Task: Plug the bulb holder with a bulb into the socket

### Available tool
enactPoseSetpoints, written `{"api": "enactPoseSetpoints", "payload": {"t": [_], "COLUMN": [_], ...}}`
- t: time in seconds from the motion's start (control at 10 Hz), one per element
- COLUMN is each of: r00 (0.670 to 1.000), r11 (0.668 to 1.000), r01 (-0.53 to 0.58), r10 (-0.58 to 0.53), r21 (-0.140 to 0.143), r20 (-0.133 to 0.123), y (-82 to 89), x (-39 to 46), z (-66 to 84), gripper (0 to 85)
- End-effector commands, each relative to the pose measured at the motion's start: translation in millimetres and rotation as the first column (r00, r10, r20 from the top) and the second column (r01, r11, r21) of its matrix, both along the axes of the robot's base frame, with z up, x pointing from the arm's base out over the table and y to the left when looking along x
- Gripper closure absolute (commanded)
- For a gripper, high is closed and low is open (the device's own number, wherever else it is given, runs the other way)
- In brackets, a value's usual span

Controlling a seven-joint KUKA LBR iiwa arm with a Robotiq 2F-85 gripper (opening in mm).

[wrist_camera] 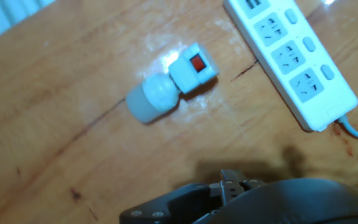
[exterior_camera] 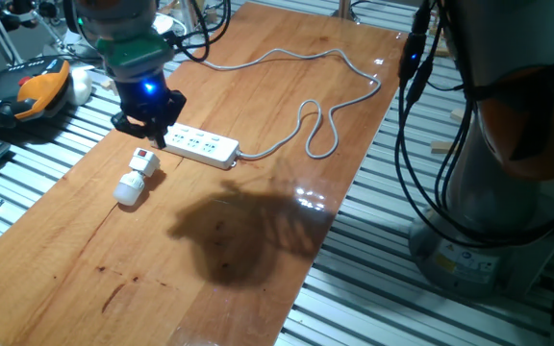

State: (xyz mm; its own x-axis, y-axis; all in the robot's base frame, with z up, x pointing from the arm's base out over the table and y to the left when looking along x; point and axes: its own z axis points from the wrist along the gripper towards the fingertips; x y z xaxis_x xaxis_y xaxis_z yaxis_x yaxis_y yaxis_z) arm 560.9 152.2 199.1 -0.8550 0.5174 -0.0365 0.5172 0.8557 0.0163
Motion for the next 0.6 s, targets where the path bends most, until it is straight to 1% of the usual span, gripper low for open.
{"api": "enactPoseSetpoints", "payload": {"t": [0.0,0.2,0.3,0.4,0.5], "r00": [0.953,0.93,0.923,0.915,0.909], "r11": [0.953,0.93,0.924,0.916,0.911], "r01": [0.303,0.366,0.383,0.401,0.412], "r10": [-0.303,-0.366,-0.382,-0.398,-0.409], "r21": [-0.002,-0.022,-0.019,-0.025,-0.027], "r20": [0.003,0.029,0.046,0.071,0.078], "y": [-0.1,-0.5,-0.8,-1.6,-3.1], "x": [3.8,9.2,10.0,11.8,14.6], "z": [0.5,-1.8,-6.5,-13.8,-17.3], "gripper": [85.0,85.0,85.0,85.0,85.0]}}
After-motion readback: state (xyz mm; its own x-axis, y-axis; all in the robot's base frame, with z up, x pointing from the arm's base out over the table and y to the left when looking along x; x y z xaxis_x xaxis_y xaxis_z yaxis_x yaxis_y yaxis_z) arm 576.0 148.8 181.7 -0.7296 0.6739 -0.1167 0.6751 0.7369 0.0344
